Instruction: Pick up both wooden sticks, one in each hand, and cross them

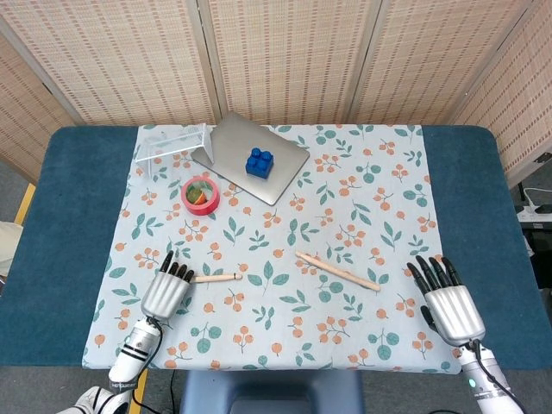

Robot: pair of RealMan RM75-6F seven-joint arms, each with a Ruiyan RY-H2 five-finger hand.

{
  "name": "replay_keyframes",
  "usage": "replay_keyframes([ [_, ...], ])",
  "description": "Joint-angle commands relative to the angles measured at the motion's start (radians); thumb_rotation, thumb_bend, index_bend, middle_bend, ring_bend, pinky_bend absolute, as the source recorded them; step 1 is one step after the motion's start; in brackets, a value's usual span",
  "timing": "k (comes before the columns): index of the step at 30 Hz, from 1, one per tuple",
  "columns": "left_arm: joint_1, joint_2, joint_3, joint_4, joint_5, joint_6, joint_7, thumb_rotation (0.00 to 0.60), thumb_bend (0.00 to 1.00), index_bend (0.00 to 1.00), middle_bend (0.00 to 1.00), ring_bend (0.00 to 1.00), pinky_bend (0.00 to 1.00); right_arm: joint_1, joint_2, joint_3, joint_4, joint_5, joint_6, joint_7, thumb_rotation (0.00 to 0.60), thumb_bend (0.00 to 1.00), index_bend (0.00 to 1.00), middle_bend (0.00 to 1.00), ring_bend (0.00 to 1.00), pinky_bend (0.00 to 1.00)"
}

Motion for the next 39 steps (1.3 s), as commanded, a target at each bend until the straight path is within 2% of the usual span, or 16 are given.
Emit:
replay_keyframes([
  [1, 0.000, -0.003, 0.004, 0.014, 0.001, 0.014, -0.004, 0.600, 0.45, 0.71, 0.73, 0.41, 0.17, 0.002, -0.001, -0.001, -0.005, 0.004, 0.000, -0.007, 0.600, 0.33, 0.00, 0.00, 0.00, 0.00],
  [11, 0.008, 0.005, 0.019, 0.033, -0.002, 0.043, 0.008, 0.600, 0.47, 0.77, 0.79, 0.45, 0.17, 0.006, -0.007, -0.008, -0.032, 0.005, 0.007, -0.039, 0.600, 0.33, 0.00, 0.00, 0.00, 0.00],
  [15, 0.009, 0.016, 0.015, 0.020, 0.004, 0.081, -0.009, 0.600, 0.50, 0.83, 0.86, 0.49, 0.17, 0.014, -0.016, -0.007, -0.035, 0.011, -0.002, -0.057, 0.600, 0.33, 0.00, 0.00, 0.00, 0.00],
  [22, 0.013, 0.064, 0.015, -0.016, 0.038, 0.183, -0.086, 0.600, 0.53, 0.86, 0.90, 0.53, 0.17, 0.063, -0.085, 0.031, -0.029, 0.086, -0.062, -0.124, 0.600, 0.33, 0.00, 0.00, 0.00, 0.00],
  [27, 0.023, 0.104, 0.027, -0.044, 0.059, 0.230, -0.110, 0.600, 0.53, 0.87, 0.90, 0.53, 0.17, 0.118, -0.206, 0.079, -0.001, 0.173, -0.088, -0.248, 0.600, 0.33, 0.04, 0.01, 0.00, 0.00],
  [35, 0.042, 0.158, 0.046, -0.095, 0.075, 0.259, -0.100, 0.600, 0.53, 0.87, 0.90, 0.53, 0.17, 0.197, -0.444, 0.131, 0.119, 0.322, -0.095, -0.440, 0.600, 0.33, 0.15, 0.12, 0.00, 0.00],
  [39, 0.048, 0.176, 0.046, -0.111, 0.075, 0.266, -0.106, 0.600, 0.53, 0.87, 0.90, 0.53, 0.17, 0.226, -0.502, 0.147, 0.165, 0.387, -0.097, -0.487, 0.600, 0.33, 0.18, 0.15, 0.00, 0.00],
])
